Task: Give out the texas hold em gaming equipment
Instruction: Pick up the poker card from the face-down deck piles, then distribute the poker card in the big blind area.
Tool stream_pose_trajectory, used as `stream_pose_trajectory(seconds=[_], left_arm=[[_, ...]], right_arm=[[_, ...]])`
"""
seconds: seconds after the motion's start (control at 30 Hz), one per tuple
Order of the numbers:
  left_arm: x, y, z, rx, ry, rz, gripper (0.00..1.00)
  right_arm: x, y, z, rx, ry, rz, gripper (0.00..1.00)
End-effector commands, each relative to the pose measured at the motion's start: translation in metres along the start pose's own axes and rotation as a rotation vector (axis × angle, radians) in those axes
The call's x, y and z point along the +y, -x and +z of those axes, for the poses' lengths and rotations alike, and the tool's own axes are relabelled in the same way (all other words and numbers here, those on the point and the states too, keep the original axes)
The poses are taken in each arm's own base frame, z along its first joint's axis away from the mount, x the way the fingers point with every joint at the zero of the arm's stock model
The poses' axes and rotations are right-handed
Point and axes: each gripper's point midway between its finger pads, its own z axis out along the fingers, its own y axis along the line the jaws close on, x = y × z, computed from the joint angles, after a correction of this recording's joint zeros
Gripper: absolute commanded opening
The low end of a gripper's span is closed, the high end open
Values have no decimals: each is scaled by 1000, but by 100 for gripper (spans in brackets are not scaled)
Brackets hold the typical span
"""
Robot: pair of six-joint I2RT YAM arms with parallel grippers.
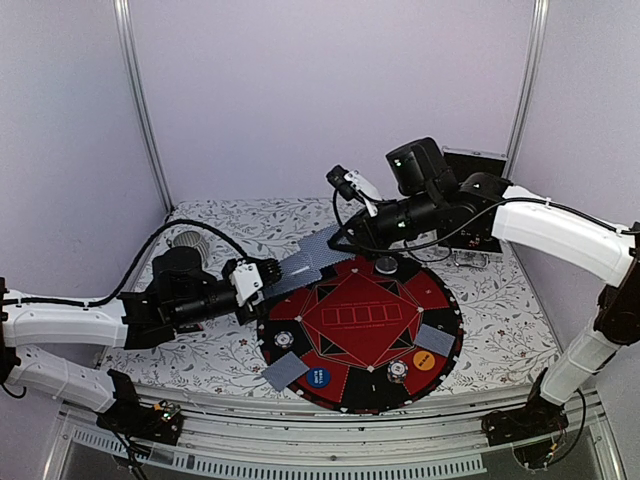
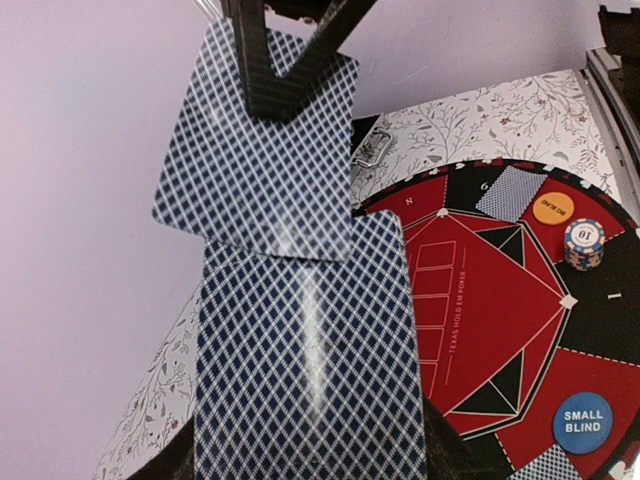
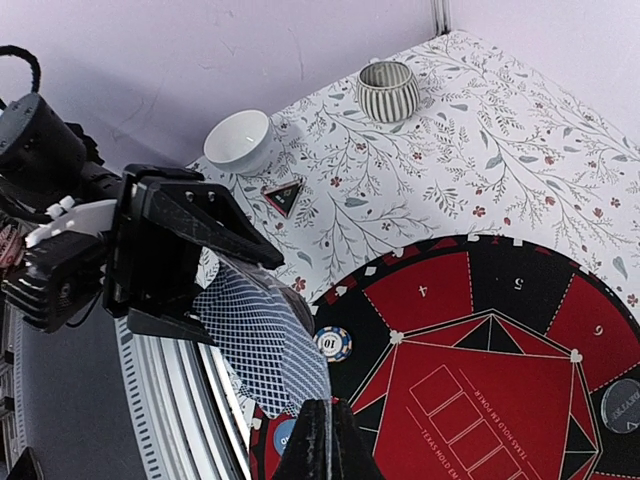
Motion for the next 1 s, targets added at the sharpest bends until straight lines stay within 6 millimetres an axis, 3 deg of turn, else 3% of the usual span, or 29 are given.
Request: stream_pose_trajectory(seconds=[0.0, 0.13, 0.27, 0.4, 0.5, 0.63, 0.73, 0.97], left_arm=[[1, 17, 1, -54, 1, -1, 53], [1, 17, 1, -55, 3, -1, 53], [1, 20, 0, -62, 0, -3, 53], [3, 21, -1, -66, 4, -3, 53], [5, 22, -2, -64, 16, -1, 53], [5, 25, -3, -75, 9, -6, 52], [5, 24, -2, -67, 11, -7, 53], [5, 28, -3, -80, 1, -14, 52]], right_arm=[[12, 31, -35, -115, 41, -30, 2], [-1, 43, -63, -206, 23, 24, 2], [-51, 31, -91, -270, -115, 168, 2], [-101, -26, -96, -222, -236, 371, 2], [-121, -73, -93, -164, -261, 511, 2], [-131, -141, -79, -55, -286, 671, 2], [-130, -179, -70, 2, -286, 777, 2], [-131, -224, -70, 12, -303, 929, 2]])
